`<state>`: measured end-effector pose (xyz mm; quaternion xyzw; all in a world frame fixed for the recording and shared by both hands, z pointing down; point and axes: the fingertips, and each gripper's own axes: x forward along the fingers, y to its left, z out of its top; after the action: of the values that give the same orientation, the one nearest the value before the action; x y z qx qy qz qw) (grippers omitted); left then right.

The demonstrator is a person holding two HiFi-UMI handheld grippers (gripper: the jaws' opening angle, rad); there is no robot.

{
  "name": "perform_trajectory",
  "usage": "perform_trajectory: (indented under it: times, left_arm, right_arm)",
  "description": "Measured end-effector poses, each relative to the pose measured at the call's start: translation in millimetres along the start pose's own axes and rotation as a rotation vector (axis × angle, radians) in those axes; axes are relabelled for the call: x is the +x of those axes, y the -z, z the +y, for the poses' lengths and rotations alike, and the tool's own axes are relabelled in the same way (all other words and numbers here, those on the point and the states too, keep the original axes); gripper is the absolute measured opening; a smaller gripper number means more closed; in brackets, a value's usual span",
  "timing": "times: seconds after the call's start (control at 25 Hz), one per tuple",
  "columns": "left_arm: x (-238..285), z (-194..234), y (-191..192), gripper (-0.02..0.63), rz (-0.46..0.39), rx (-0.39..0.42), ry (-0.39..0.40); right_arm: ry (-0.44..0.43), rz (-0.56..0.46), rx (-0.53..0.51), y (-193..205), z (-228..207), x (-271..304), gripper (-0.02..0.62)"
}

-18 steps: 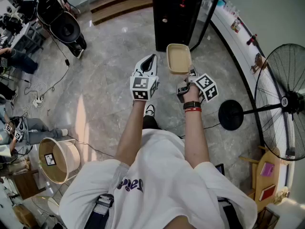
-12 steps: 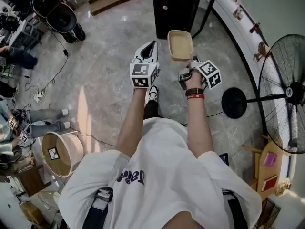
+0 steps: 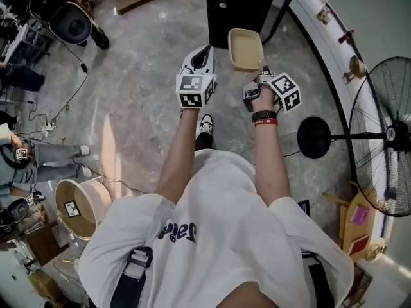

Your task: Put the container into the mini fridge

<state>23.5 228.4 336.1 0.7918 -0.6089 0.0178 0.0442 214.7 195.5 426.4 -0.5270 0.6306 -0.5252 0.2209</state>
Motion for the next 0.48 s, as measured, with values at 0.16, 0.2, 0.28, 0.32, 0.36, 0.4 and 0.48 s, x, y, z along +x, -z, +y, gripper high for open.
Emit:
perform_trajectory:
  times: [0.16, 0.2, 0.28, 0.32, 0.36, 0.4, 0.48]
  left_arm:
    - [37, 27, -1, 0.018, 0.016, -0.002, -0.009]
    - [45, 33, -2, 0.018, 0.016, -0.005, -0.007]
    - [58, 48, -2, 0.018, 0.019, -0.008, -0.003]
    - [63, 57, -1, 0.018, 0.022, -0.009, 0.0]
    - [68, 65, -2, 0.018, 0.024, -0.01, 0.005]
    - [73, 72, -3, 0.018, 0.024, -0.013, 0.011]
    - [88, 85, -3, 0.018, 0.027, -0.015, 0.024]
  right_arm:
    - [-0.001, -0.007, 0.022, -6, 8, 43, 0.064]
    - [-0.001, -0.01, 0.024, -7, 10, 53, 0.064]
    - [0.0, -0.016, 0.02, -5, 18, 69, 0.064]
    - [0.002, -0.02, 0.016, -3, 23, 76, 0.064]
    - [0.005, -0.023, 0.011, -1, 28, 82, 0.064]
    - [0.01, -0.026, 0.005, 1, 32, 90, 0.064]
    - [0.024, -0.028, -0.01, 3, 39, 106, 0.064]
